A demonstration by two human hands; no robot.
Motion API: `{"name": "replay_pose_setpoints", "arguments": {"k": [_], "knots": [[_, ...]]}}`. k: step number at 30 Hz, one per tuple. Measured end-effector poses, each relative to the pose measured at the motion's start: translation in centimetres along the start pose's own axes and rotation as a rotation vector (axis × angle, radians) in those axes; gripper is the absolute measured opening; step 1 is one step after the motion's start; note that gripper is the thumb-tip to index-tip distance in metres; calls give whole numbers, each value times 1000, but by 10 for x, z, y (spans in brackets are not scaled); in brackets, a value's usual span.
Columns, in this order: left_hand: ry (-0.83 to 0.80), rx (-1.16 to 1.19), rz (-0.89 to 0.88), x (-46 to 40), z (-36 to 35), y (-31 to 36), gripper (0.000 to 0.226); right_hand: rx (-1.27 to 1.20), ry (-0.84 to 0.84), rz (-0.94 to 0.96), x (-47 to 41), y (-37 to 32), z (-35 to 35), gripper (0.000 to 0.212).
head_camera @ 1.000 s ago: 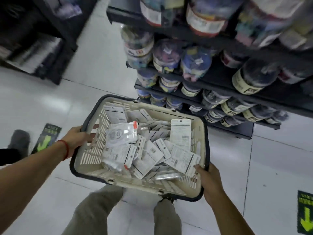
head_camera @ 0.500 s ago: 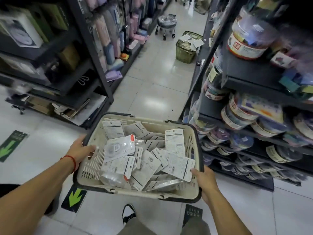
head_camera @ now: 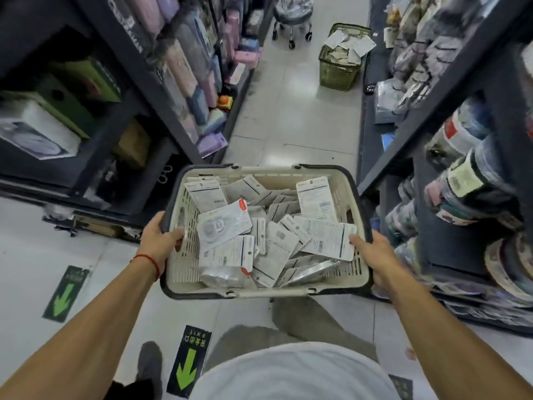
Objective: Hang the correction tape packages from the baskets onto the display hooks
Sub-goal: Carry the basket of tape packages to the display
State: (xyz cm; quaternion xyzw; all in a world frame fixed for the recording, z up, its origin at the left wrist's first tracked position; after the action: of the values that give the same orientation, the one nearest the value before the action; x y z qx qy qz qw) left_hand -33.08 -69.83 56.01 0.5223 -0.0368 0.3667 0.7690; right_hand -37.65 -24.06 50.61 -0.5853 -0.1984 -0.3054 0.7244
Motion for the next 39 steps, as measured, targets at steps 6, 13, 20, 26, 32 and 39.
{"name": "replay_pose_setpoints", "arguments": {"k": [6,13,20,26,32,39], "knots": [[-10,-18,-38,-106,-19,99,21,-10,60,-7,-80,-97,-30,20],[-148,101,39,-288,-77,197,35,-48,154,2,-203,-215,-62,13],[-214,124,94,-457,-134,306,33,-95,241,-26,-315,-331,-88,10],[-251,73,35,-583,-204,415,33,-206,290,-65,-435,-421,-91,11],[-248,37,-32,-678,-282,540,30,-298,221,-93,-571,-517,-74,22],[-223,91,-51,-785,-348,675,35,-289,182,-51,-711,-671,-56,12]]}}
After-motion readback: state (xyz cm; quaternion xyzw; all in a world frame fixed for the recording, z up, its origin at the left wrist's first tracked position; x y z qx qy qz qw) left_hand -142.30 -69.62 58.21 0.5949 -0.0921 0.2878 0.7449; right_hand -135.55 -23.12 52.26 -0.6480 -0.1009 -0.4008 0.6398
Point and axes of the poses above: each hand's wrist, its own x-axis away from the middle knuckle, its own z-axis out of the back of the hand, y = z × x, the point moved 1 cm from there along -x, towards the middle knuckle, and after that the axes turned 2 degrees about -x, right-handed, at the moved point
